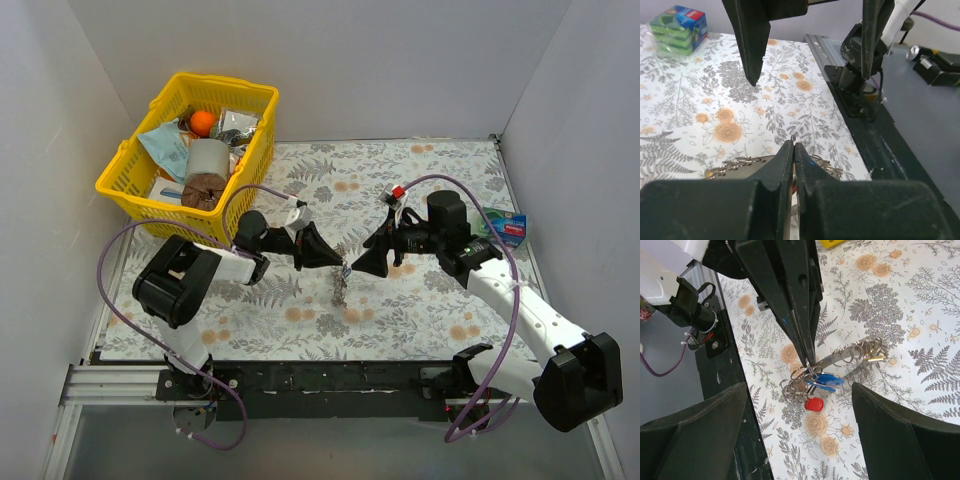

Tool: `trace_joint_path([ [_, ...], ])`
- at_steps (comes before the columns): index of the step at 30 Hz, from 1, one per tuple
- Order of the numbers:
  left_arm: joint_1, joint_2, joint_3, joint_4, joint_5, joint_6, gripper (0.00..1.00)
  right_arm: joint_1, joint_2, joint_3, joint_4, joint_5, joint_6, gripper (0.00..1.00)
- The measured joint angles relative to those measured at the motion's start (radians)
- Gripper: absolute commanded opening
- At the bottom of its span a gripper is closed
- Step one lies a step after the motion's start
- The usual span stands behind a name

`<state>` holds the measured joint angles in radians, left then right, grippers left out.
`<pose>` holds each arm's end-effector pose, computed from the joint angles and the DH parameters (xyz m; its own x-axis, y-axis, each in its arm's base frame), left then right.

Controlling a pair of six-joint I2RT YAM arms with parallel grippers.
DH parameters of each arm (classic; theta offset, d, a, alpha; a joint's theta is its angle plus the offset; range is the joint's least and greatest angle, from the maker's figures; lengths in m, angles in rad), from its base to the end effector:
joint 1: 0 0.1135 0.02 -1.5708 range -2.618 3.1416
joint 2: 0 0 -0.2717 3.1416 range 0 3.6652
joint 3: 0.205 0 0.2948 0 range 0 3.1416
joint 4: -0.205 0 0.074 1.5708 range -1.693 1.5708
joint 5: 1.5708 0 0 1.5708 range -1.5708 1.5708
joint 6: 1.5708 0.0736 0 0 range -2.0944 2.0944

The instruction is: Put the keys on the keyring

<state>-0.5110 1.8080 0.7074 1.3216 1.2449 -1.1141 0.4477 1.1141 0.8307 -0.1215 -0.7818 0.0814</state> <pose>0.2828 -0.2385 0.1689 -0.7798 0.1078 -0.6166 0.5962 -0.1724 -0.7841 0.2571 0.1810 0.2845 -0.4264 -0.1407 -0.8935 -0.8591 0.3721 0.3514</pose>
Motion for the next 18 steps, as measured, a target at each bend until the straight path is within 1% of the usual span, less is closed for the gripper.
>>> trace_joint_path([
  [2,0.002,-0.04,0.0,-0.075,0.0,0.1,0.0,0.0,-0.001,-0.006,0.002,0.0,0.0,0.93],
  [5,0.005,-0.1,0.015,-0.254,-0.01,0.276,0.0,0.0,-0.002,-0.011,0.004,0.0,0.0,0.93],
  [9,0.007,-0.111,0.034,-0.371,-0.026,0.399,0.0,0.0,-0.002,-0.011,0.009,0.001,0.0,0.93],
  [12,0.006,-0.084,0.035,-0.375,-0.033,0.422,0.01,0.0,-0.002,-0.012,0.01,0.002,0.0,0.93],
  [15,0.0,-0.057,0.046,-0.329,-0.039,0.412,0.05,0.0,-0.002,-0.012,0.009,0.009,0.0,0.93],
  [18,-0.012,-0.008,0.057,-0.257,-0.043,0.378,0.06,0.0,-0.002,-0.012,0.008,0.018,0.0,0.93],
])
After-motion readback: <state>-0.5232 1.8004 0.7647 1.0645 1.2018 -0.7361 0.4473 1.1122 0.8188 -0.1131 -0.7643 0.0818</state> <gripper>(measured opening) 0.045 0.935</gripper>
